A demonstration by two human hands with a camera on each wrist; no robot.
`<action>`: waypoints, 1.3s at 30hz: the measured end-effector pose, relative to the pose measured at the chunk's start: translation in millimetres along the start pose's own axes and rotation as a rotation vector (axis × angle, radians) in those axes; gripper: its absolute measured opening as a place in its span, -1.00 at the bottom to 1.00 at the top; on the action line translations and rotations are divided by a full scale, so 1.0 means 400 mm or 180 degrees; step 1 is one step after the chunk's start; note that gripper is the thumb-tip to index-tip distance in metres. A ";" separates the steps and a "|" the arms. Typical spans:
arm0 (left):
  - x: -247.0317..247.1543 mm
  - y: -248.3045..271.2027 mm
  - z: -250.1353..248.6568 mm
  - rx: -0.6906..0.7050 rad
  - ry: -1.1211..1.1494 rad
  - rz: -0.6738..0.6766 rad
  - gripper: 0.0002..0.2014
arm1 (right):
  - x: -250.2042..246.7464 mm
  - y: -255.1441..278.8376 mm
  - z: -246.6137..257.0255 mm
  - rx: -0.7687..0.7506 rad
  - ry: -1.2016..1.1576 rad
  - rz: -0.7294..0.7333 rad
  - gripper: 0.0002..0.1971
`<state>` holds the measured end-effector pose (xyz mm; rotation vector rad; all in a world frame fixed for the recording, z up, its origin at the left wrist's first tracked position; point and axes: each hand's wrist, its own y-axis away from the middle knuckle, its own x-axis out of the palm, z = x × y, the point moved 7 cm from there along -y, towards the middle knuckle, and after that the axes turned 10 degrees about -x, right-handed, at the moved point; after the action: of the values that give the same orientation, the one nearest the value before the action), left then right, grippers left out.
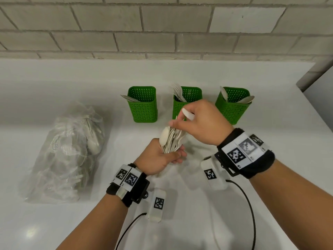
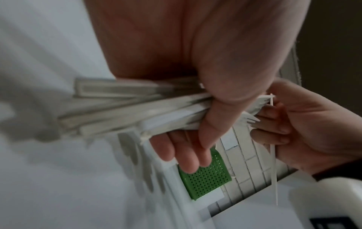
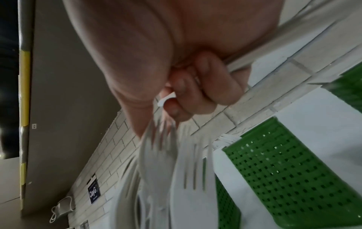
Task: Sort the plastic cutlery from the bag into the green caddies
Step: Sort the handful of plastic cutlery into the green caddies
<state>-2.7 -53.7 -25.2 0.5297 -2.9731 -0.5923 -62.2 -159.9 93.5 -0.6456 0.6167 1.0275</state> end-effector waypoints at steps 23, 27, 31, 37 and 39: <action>0.025 0.043 -0.018 0.0145 0.0939 0.0974 -0.74 | -0.089 0.034 -0.060 0.0645 -0.2108 -0.1178 -0.77; 0.016 0.041 -0.022 0.0170 0.0864 0.0978 -0.71 | -0.008 0.053 0.025 0.0095 -0.1533 0.0168 -0.88; 0.014 0.043 -0.021 0.0222 0.0614 0.0936 -0.79 | -0.014 0.040 0.006 0.0070 -0.1039 0.0286 -0.77; 0.021 0.049 -0.012 0.0246 0.0573 0.0901 -0.79 | -0.022 0.036 0.018 -0.0163 -0.0055 0.0704 -0.66; 0.012 0.048 -0.007 0.0284 0.0597 0.0883 -0.79 | -0.065 0.027 0.007 -0.0218 0.0059 0.0286 -0.69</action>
<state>-13.0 -39.8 -15.1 0.1606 -2.8315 -0.3643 -81.6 -168.6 112.2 -0.6931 0.6334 1.1315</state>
